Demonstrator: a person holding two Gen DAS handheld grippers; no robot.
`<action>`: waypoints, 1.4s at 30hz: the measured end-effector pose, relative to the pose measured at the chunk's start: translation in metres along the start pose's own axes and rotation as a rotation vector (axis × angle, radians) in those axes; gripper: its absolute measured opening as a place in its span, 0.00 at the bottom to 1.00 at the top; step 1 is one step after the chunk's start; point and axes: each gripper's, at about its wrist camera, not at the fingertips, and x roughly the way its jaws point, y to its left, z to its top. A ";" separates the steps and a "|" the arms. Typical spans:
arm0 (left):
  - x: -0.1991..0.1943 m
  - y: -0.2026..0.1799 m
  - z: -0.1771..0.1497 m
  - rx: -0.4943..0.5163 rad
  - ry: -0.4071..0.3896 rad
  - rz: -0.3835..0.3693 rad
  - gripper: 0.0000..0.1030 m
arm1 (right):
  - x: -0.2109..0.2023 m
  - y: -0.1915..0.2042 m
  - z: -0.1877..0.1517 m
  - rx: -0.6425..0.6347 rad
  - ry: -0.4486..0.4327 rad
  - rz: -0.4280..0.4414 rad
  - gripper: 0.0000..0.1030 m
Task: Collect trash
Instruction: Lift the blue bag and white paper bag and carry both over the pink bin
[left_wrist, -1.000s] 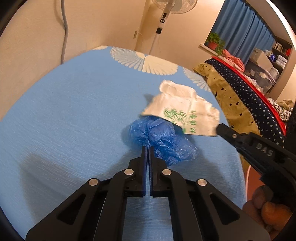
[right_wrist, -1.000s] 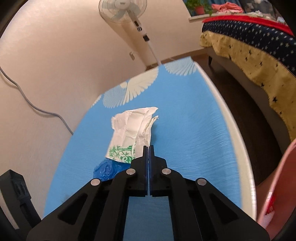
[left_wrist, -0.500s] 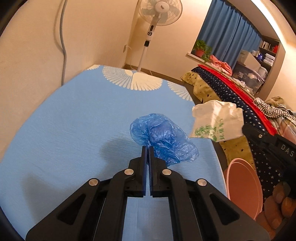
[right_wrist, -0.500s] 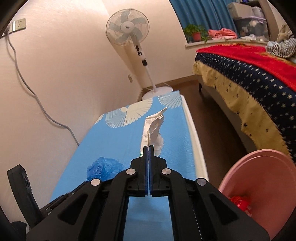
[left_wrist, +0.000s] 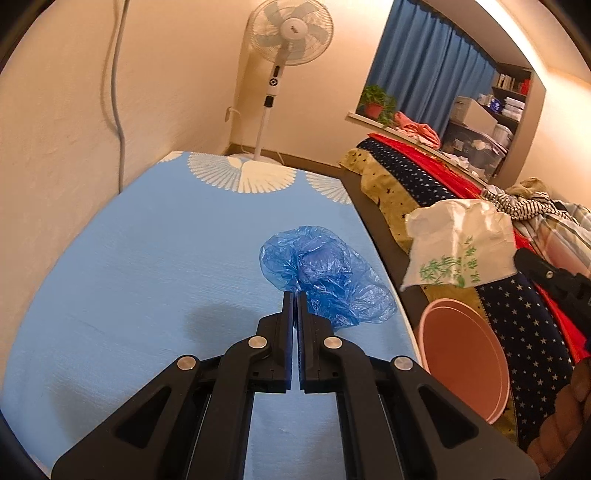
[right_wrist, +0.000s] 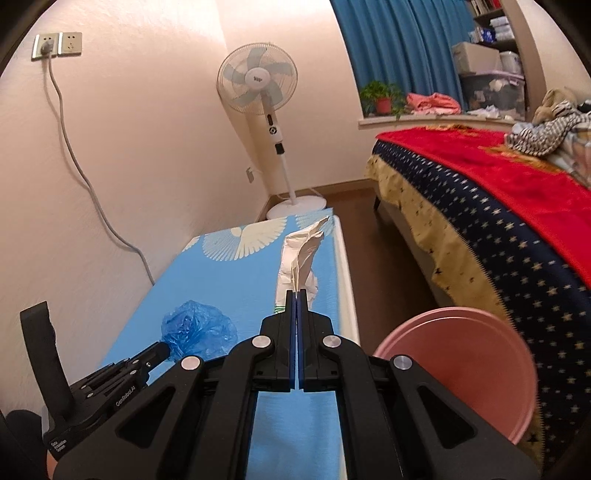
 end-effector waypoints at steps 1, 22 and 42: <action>-0.002 -0.002 -0.001 0.006 -0.003 -0.002 0.02 | -0.006 -0.002 0.000 -0.003 -0.005 -0.006 0.01; -0.018 -0.057 -0.012 0.111 -0.028 -0.109 0.02 | -0.086 -0.040 0.015 -0.020 -0.055 -0.120 0.00; 0.018 -0.127 -0.030 0.202 0.025 -0.225 0.02 | -0.075 -0.101 0.005 0.069 -0.021 -0.239 0.00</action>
